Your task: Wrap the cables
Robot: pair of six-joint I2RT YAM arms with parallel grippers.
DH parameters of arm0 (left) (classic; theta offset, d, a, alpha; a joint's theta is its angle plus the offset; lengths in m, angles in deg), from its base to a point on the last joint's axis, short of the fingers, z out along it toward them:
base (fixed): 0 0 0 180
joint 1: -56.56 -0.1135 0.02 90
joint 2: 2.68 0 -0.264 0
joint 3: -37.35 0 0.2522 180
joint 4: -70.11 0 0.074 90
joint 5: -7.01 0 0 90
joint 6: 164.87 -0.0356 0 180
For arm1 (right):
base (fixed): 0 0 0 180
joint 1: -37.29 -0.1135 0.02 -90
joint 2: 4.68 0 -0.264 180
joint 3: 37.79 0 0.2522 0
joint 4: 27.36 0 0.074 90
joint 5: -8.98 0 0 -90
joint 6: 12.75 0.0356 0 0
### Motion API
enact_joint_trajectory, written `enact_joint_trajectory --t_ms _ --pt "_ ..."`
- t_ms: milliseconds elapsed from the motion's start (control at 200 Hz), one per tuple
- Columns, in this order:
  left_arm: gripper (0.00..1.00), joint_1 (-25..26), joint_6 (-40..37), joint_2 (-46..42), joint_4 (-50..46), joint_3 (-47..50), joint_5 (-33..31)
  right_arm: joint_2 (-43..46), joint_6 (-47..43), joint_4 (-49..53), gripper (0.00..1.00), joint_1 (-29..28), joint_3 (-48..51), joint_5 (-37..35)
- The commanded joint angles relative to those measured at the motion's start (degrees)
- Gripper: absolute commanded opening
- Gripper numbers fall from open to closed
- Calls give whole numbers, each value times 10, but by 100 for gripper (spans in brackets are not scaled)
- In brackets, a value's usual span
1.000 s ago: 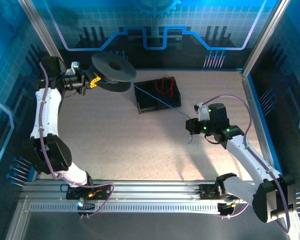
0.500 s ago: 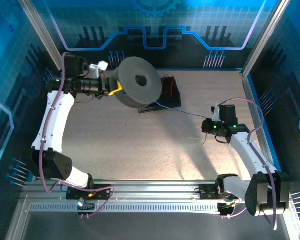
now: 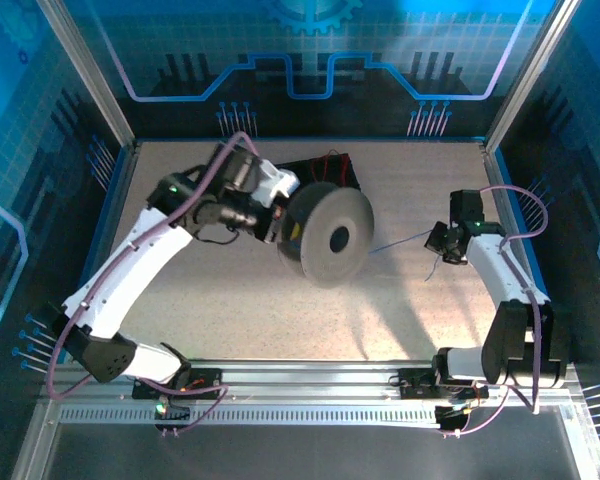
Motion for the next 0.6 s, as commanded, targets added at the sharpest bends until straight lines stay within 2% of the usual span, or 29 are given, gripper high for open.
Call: enact_joint_trajectory --t_ms 0,135,275,590 --pt "0 53 -36 -19 -70 25 -117 -22 40 2 0 51 -32 -60" --pt "0 118 -37 1 -66 58 -220 -32 39 3 0 76 -61 -39" --pt "0 165 -37 44 -65 73 -318 -30 39 3 0 76 -90 0" --pt "0 179 -44 141 -41 96 -402 11 23 -6 0 12 -131 82"
